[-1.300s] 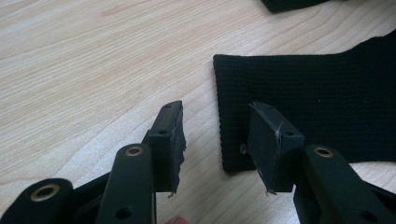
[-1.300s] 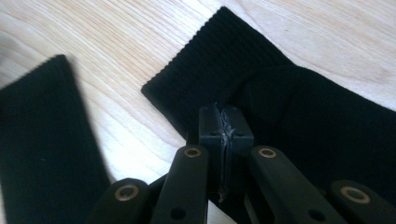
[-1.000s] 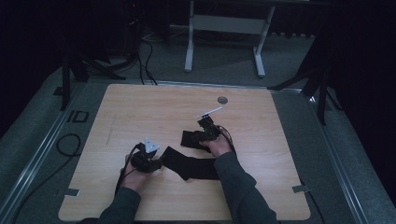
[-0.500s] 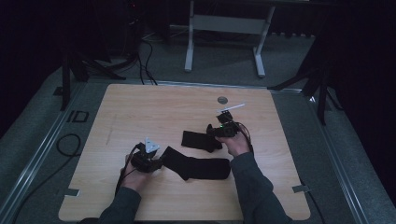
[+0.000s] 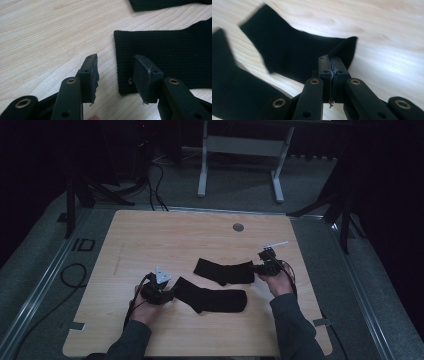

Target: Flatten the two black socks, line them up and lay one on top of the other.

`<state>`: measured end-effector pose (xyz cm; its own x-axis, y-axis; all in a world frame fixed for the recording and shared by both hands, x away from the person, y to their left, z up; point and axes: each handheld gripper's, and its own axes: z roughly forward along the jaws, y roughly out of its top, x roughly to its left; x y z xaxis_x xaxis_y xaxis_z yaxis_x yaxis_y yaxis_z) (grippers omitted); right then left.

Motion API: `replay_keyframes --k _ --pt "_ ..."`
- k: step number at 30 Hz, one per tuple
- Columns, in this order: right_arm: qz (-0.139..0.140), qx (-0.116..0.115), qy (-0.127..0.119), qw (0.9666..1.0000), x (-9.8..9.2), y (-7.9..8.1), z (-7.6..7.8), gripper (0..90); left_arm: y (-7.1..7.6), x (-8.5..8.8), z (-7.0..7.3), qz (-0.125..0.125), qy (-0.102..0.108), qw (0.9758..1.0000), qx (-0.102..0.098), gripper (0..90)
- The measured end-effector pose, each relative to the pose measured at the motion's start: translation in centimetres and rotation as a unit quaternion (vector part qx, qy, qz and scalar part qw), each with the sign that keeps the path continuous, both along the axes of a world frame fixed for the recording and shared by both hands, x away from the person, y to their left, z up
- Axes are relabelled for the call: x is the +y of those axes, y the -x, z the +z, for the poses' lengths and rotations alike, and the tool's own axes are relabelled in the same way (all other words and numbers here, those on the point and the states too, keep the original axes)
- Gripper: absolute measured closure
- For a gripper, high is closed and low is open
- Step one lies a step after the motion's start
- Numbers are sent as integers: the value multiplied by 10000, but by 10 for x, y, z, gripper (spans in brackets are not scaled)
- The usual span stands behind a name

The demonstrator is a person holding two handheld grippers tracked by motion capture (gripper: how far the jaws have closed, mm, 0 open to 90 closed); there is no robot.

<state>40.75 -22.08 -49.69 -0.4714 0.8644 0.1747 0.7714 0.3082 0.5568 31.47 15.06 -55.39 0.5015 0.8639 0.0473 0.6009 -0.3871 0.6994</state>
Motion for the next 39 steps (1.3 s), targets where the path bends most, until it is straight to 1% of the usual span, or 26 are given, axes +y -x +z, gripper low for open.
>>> replay_keyframes --k 1,2,3,4,5,6,7,8,9,11,14,16,18,20,22,24,26,28,30,32,34,36,39 --pt "-38 26 145 9999 -5 1 -3 873 0 0 0 4 2 10000 2 554" --pt "-18 121 559 9984 -12 3 -7 824 0 0 0 10 10 10000 2 554" --pt "-42 60 815 9966 -13 4 -8 790 0 0 0 8 6 10000 4 554" --pt "-60 -33 969 9953 -14 5 -8 762 0 0 -1 6 5 10000 1 554" --pt "-58 -81 1007 9949 -15 6 -6 742 -1 -1 -1 8 5 10000 -5 554" --pt "-58 -81 1007 9949 -15 6 -6 742 -1 -1 -1 8 5 10000 -5 554" --pt "-65 -140 1039 9945 -15 6 -4 742 -1 -1 -1 8 5 10000 -5 554" --pt "-9 -261 1063 9940 -13 6 1 685 -1 -1 -1 6 6 10000 -9 554" --pt "69 -309 1058 9939 -10 6 3 675 -1 -1 -1 6 8 10000 -7 554" --pt "181 -366 1234 9915 -2 5 6 662 -1 0 -1 11 40 10000 13 554" --pt "513 -428 1156 9910 14 3 6 653 -1 0 -1 5 48 10000 21 554" --pt "770 -479 1173 9889 26 1 3 653 -1 0 -1 -1 50 10000 24 555" --pt "966 -474 1161 9874 40 -1 0 652 -1 0 0 -12 39 10000 34 555" --pt "1185 -500 1168 9848 55 -3 -4 648 -1 0 0 -14 42 10000 37 556" --pt "1324 -508 1163 9830 67 -6 -7 642 -1 0 0 -18 39 10000 35 557" --pt "1495 -523 1181 9803 81 -8 -10 633 -1 0 0 -28 28 10000 37 557" --pt "1591 -491 1133 9795 92 -10 -12 623 -1 0 0 -43 13 10000 24 561" --pt "1715 -505 1154 9771 103 -11 -15 607 -1 -1 0 -58 8 10000 -6 578" --pt "1766 -489 1186 9759 112 -14 -18 599 -1 -1 0 -85 -26 10000 -22 588" --pt "1796 -476 1172 9756 119 -18 -21 584 -1 -2 0 -99 -39 9999 -35 597" --pt "1822 -418 1096 9762 126 -20 -22 569 -1 -1 0 -93 -39 9999 -30 602" --pt "1859 -435 1069 9758 131 -21 -23 551 -1 -1 1 -95 -46 9999 -30 607" --pt "1809 -376 1032 9773 136 -24 -29 530 0 -1 2 -103 -50 9999 -46 615"
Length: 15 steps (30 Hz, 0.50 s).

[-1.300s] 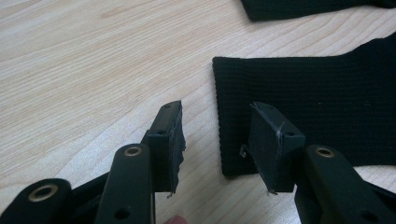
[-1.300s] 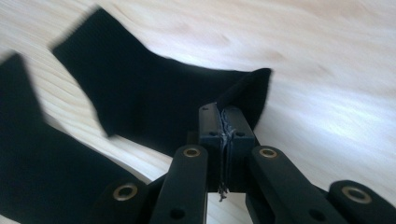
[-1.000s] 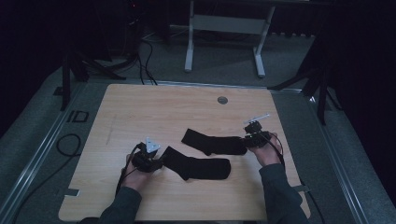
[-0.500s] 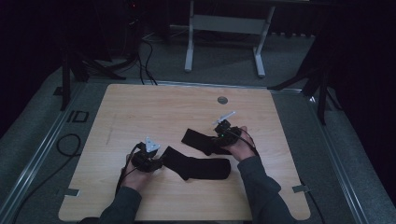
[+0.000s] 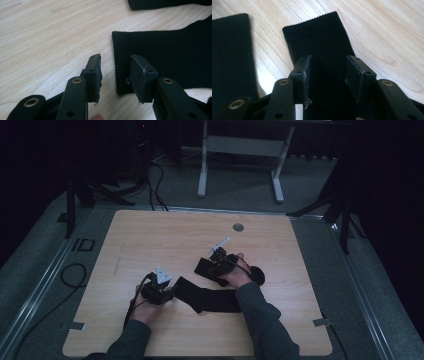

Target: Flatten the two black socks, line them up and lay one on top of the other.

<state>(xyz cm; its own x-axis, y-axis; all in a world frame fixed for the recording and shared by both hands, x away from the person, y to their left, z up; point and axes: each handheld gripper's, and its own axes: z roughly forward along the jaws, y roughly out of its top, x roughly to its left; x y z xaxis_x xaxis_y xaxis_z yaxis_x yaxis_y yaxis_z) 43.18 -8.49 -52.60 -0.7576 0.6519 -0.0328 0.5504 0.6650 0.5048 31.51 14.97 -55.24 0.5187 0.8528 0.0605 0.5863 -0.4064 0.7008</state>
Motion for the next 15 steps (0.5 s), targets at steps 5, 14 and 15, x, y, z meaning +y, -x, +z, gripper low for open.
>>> replay_keyframes --k 5,14,15 --pt "-103 80 -7 9999 3 -2 -13 579 0 2 1 46 12 10000 8 647" --pt "-11 72 90 9999 6 1 -10 838 2 7 4 11 61 9999 138 747" --pt "0 48 93 9999 6 3 -8 839 2 7 3 18 75 9999 145 759"
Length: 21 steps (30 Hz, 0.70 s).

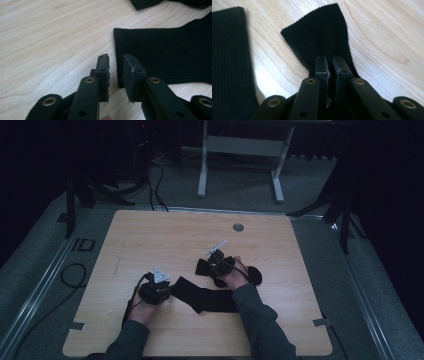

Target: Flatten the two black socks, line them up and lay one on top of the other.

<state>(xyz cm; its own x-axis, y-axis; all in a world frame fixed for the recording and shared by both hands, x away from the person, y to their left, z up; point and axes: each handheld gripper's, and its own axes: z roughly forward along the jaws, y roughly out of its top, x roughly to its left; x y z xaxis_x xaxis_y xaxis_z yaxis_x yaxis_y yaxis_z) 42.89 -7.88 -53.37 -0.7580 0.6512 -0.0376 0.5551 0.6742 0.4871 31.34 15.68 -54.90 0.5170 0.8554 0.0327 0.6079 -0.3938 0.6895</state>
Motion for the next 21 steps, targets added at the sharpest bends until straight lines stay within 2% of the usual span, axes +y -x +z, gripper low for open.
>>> replay_keyframes --k 5,10,15,17,18,19,21 --pt "146 -189 -178 9996 -3 11 22 838 0 2 0 -37 67 9999 105 829" --pt "253 -373 -367 9983 -12 31 46 838 1 3 -1 -30 62 9998 162 871" --pt "337 -580 -584 9960 -20 49 73 838 1 3 -2 -32 71 9997 218 874" --pt "376 -653 -637 9951 -20 56 82 838 1 3 -3 -22 50 9997 239 874" --pt "376 -653 -637 9951 -20 56 82 838 1 3 -3 -22 50 9997 239 874" --pt "355 -729 -656 9945 -17 64 92 839 1 3 -3 -42 35 9996 268 873" --pt "356 -752 -744 9938 -14 70 100 838 1 2 -4 -61 12 9996 286 874"
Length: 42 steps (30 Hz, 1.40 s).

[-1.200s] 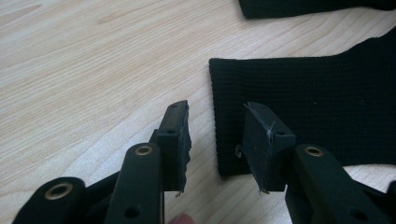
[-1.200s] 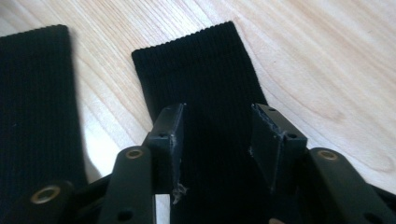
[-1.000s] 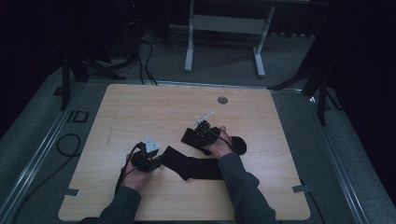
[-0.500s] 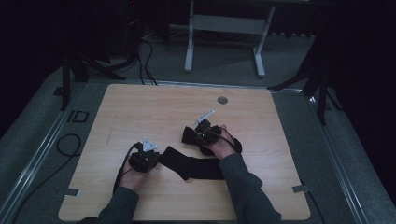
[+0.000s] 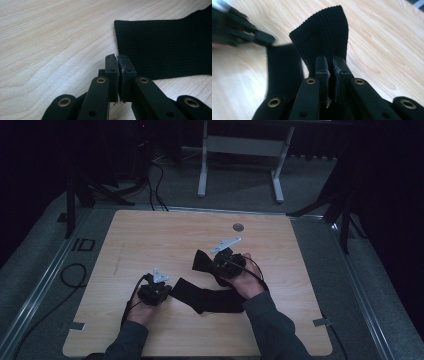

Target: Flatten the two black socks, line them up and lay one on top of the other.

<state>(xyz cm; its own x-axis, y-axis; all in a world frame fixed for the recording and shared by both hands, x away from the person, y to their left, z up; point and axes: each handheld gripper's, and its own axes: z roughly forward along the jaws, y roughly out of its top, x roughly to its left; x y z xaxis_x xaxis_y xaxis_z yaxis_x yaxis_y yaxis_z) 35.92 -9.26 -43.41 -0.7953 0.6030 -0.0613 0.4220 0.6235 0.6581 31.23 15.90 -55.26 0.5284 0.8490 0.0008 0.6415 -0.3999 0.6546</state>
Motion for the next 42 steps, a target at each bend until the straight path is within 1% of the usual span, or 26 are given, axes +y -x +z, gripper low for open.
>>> replay_keyframes --k 2,4,6,8,10,13,14,15,18,22,27,32,33,34,36,37,39,40,42 --pt "51 22 -105 9999 5 7 7 838 0 0 -1 -6 -22 10000 22 873" --pt "84 42 -143 9999 10 12 9 838 0 0 -1 -7 -13 10000 23 873" --pt "119 179 -195 9996 17 16 5 838 1 0 0 -28 -22 10000 35 873" --pt "114 376 -120 9992 25 19 -5 838 1 -1 -1 -34 -23 10000 28 873" --pt "124 543 6 9984 35 21 -21 838 2 -1 0 -48 -23 10000 29 873" --pt "102 823 89 9965 46 19 -45 838 4 -3 0 -95 0 10000 13 872" --pt "61 914 116 9957 49 18 -51 838 4 -4 -1 -109 -15 9999 15 872" --pt "61 914 116 9957 49 18 -51 838 4 -4 -1 -109 -15 9999 15 871" --pt "-35 1118 239 9934 58 14 -67 837 6 -5 -1 -176 -34 9998 18 869" --pt "-65 1276 300 9914 63 14 -78 835 7 -6 -1 -190 -65 9998 11 861" --pt "-121 1335 344 9904 64 16 -81 833 7 -6 -1 -208 -82 9997 -6 855" --pt "-138 1255 242 9917 60 19 -73 833 7 -7 -1 -252 -88 9996 -22 849" --pt "-132 1211 235 9923 59 19 -71 833 8 -8 0 -269 -58 9996 -33 849" --pt "-147 1152 289 9928 58 20 -68 833 8 -8 0 -269 -58 9996 -33 849" --pt "-174 1087 366 9933 57 20 -67 833 9 -10 0 -345 -106 9993 -41 854" --pt "-200 1101 397 9929 56 20 -68 833 9 -11 -1 -384 -158 9991 -58 862" --pt "-225 1146 427 9922 55 18 -71 833 10 -12 -1 -408 -199 9990 -59 875" --pt "-246 1187 439 9917 55 17 -73 833 10 -14 -1 -453 -249 9986 -100 885" --pt "-264 1229 483 9909 54 16 -78 833 11 -16 -1 -468 -302 9984 -127 895"
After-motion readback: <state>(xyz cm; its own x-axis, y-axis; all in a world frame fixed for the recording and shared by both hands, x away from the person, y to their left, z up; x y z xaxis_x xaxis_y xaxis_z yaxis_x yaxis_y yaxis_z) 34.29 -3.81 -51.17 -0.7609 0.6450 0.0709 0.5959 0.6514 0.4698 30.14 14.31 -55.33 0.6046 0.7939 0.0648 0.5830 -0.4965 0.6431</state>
